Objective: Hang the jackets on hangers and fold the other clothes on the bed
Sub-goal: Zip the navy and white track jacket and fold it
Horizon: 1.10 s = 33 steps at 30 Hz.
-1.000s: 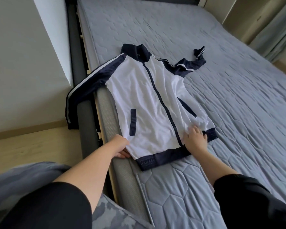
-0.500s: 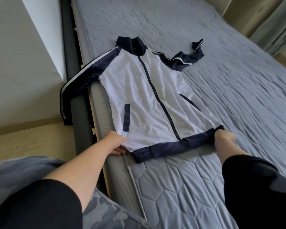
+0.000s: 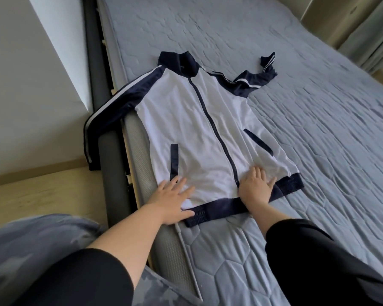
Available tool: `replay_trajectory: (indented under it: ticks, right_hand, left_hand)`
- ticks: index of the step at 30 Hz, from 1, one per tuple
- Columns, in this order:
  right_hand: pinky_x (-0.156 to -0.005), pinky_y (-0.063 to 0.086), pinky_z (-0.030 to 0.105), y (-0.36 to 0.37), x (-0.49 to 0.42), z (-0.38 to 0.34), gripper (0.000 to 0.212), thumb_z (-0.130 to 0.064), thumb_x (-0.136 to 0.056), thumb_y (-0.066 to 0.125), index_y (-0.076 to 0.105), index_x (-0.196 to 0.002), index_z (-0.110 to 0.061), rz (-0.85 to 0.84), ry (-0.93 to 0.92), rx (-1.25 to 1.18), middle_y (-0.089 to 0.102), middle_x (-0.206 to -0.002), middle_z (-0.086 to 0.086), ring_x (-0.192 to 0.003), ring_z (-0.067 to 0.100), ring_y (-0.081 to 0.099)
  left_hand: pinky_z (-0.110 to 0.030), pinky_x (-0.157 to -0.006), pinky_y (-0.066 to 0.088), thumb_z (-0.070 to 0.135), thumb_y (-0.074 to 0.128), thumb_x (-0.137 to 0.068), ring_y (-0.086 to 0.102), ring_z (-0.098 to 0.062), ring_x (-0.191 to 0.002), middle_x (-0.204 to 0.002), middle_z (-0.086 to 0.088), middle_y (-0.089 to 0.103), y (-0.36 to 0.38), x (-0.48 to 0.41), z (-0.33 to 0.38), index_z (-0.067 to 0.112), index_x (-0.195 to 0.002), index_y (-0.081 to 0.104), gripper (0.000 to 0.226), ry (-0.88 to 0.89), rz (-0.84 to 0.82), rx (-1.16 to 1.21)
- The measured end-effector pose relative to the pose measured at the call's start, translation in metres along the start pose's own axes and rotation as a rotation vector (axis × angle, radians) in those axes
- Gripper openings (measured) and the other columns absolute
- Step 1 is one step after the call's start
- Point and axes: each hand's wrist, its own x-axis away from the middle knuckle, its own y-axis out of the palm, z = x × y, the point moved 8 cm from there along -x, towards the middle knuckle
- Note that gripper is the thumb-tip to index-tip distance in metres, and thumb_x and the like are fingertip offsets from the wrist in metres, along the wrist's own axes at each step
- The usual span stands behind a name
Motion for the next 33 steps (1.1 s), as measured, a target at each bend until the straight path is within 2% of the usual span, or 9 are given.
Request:
replay_trajectory:
  ticks: [5, 9, 15, 18, 21, 23, 26, 29, 33]
  right_hand:
    - [-0.12, 0.002, 0.044, -0.028, 0.009, -0.119, 0.055, -0.015, -0.094, 0.036, 0.025, -0.148, -0.011, 0.065, -0.312, -0.247, 0.02, -0.157, 0.009, -0.146, 0.025, 0.012]
    - [-0.12, 0.004, 0.042, -0.026, 0.009, -0.208, 0.054, -0.025, -0.101, 0.031, 0.019, -0.151, -0.011, -0.085, -0.494, -0.299, 0.011, -0.16, 0.009, -0.148, 0.024, 0.004]
    - [-0.118, -0.001, 0.046, -0.008, -0.018, -0.294, 0.058, -0.037, -0.102, 0.024, 0.004, -0.154, -0.021, -0.242, -0.549, -0.204, -0.006, -0.162, 0.002, -0.148, 0.023, -0.006]
    - [-0.115, 0.004, 0.057, 0.009, -0.027, -0.317, 0.06, -0.045, -0.099, 0.021, 0.002, -0.153, -0.027, -0.293, -0.484, -0.184, -0.007, -0.162, -0.001, -0.148, 0.023, -0.006]
    - [-0.111, 0.008, 0.063, 0.025, -0.03, -0.325, 0.068, -0.06, -0.093, 0.015, -0.002, -0.152, -0.032, -0.233, -0.409, -0.113, -0.007, -0.162, -0.002, -0.148, 0.024, -0.003]
    - [-0.11, 0.009, 0.064, 0.031, -0.031, -0.327, 0.071, -0.064, -0.09, 0.013, -0.001, -0.152, -0.032, -0.17, -0.391, -0.099, -0.003, -0.162, -0.001, -0.148, 0.025, 0.0]
    - [-0.11, 0.006, 0.065, 0.04, -0.033, -0.329, 0.072, -0.065, -0.089, 0.011, -0.003, -0.152, -0.031, -0.125, -0.395, -0.073, -0.003, -0.161, 0.002, -0.147, 0.027, 0.001]
    - [-0.111, 0.006, 0.064, 0.046, -0.035, -0.331, 0.074, -0.064, -0.089, 0.011, -0.004, -0.152, -0.029, -0.104, -0.399, -0.036, -0.002, -0.161, 0.004, -0.147, 0.028, 0.0]
    - [-0.111, 0.007, 0.064, 0.047, -0.036, -0.331, 0.074, -0.064, -0.089, 0.01, -0.006, -0.152, -0.028, -0.09, -0.403, -0.021, -0.003, -0.161, 0.005, -0.147, 0.027, -0.002]
  left_hand:
    - [-0.039, -0.117, -0.008, 0.055, 0.027, -0.097, -0.017, -0.011, -0.145, -0.16, 0.005, -0.012, -0.025, 0.003, -0.04, 0.028, -0.153, 0.005, 0.066, -0.082, 0.231, 0.165]
    - [-0.043, -0.117, -0.002, 0.043, 0.036, -0.098, -0.016, -0.011, -0.145, -0.16, 0.004, -0.012, -0.034, 0.008, -0.082, 0.023, -0.153, 0.007, 0.065, -0.22, 0.274, 0.249]
    - [-0.032, -0.116, 0.021, 0.018, 0.046, -0.095, 0.021, -0.018, -0.144, -0.157, -0.003, 0.023, -0.047, 0.008, -0.14, 0.014, -0.15, 0.026, 0.058, -0.387, 0.454, 0.744]
    - [-0.029, -0.105, 0.038, 0.01, 0.046, -0.091, 0.049, -0.02, -0.125, -0.136, -0.004, 0.055, -0.059, 0.007, -0.176, 0.014, -0.135, 0.052, 0.044, -0.537, 0.61, 0.922]
    - [-0.036, -0.087, 0.052, 0.002, 0.042, -0.092, 0.065, -0.023, -0.094, -0.102, -0.009, 0.068, -0.063, 0.003, -0.211, 0.007, -0.127, 0.058, 0.039, -0.727, 0.789, 1.441]
    - [-0.033, -0.083, 0.053, -0.001, 0.039, -0.095, 0.065, -0.026, -0.092, -0.106, -0.018, 0.065, -0.063, -0.01, -0.225, 0.0, -0.134, 0.047, 0.04, -0.692, 0.843, 1.919]
    - [-0.038, -0.104, 0.038, 0.004, 0.033, -0.101, 0.047, -0.031, -0.128, -0.143, -0.021, 0.042, -0.064, -0.029, -0.243, -0.001, -0.145, 0.029, 0.044, -0.558, 0.823, 2.403]
    - [-0.044, -0.114, 0.023, 0.02, 0.039, -0.101, 0.029, -0.028, -0.141, -0.154, -0.015, 0.026, -0.064, -0.041, -0.258, 0.003, -0.15, 0.016, 0.056, -0.412, 0.828, 2.816]
    - [-0.045, -0.112, 0.025, 0.027, 0.052, -0.096, 0.042, -0.023, -0.134, -0.144, -0.008, 0.044, -0.071, -0.041, -0.281, 0.007, -0.136, 0.039, 0.046, -0.217, 1.011, 3.112]
